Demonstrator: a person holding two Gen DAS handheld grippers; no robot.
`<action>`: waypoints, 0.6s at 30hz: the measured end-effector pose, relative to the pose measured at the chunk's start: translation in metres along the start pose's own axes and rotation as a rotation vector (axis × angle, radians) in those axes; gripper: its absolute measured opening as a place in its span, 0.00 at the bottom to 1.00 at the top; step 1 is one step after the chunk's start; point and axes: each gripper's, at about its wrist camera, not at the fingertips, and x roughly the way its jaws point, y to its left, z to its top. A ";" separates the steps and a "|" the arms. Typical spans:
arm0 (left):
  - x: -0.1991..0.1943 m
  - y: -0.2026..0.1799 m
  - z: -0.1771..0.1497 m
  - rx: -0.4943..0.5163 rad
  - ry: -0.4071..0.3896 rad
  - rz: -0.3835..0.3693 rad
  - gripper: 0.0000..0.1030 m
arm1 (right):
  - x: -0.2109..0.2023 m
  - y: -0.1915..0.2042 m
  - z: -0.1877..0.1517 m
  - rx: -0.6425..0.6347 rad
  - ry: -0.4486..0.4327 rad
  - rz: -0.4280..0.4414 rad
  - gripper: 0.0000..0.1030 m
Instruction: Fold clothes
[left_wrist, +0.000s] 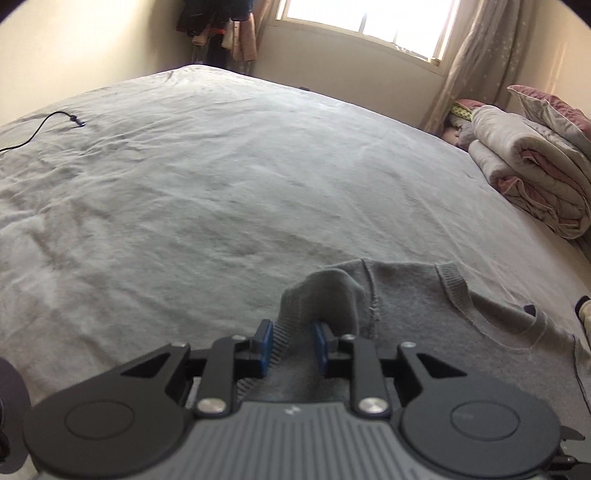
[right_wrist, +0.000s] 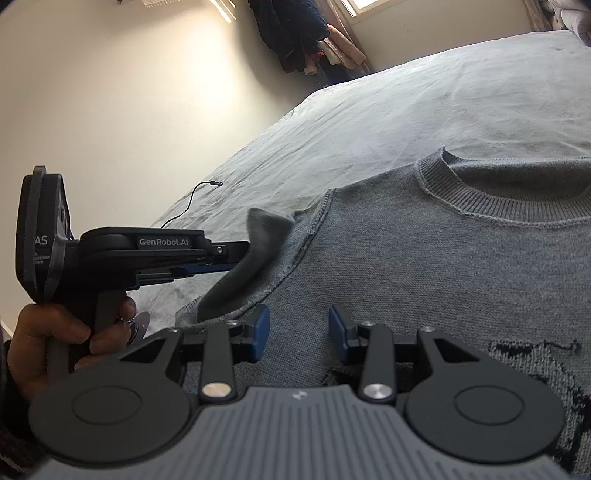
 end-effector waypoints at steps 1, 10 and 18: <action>0.001 -0.003 0.000 0.015 0.004 -0.013 0.30 | 0.000 0.000 0.000 0.000 0.000 0.000 0.39; 0.012 -0.008 0.005 0.109 0.002 0.008 0.41 | -0.001 0.000 0.000 0.003 0.000 0.002 0.39; 0.041 0.014 0.016 0.022 0.057 -0.066 0.52 | -0.001 0.000 0.000 0.007 0.001 0.003 0.39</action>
